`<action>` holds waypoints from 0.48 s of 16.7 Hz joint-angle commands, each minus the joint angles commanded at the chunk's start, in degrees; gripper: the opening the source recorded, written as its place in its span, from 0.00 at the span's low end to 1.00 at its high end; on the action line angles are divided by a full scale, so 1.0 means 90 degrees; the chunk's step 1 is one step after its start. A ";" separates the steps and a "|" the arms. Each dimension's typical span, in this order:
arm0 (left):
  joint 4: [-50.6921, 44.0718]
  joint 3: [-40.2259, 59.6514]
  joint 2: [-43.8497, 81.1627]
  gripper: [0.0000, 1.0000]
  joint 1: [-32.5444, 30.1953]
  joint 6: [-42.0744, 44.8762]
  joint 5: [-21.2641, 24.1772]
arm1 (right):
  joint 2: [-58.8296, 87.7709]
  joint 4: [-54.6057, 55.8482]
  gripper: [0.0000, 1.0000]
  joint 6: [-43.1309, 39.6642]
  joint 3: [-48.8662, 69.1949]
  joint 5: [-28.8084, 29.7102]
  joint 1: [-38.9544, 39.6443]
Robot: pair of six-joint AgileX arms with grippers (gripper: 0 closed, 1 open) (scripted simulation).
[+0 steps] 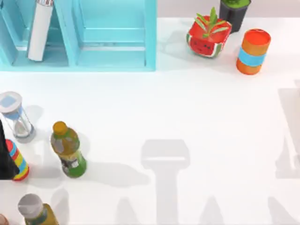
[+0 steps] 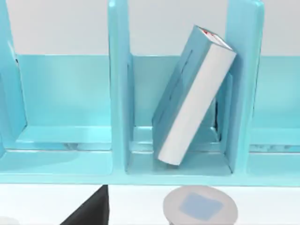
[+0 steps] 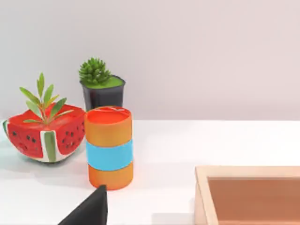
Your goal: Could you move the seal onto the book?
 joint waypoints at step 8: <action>0.1096 0.0830 0.1407 1.00 -0.0017 0.0377 -0.0328 | 0.0000 0.0000 1.00 0.0000 0.0000 0.0000 0.0000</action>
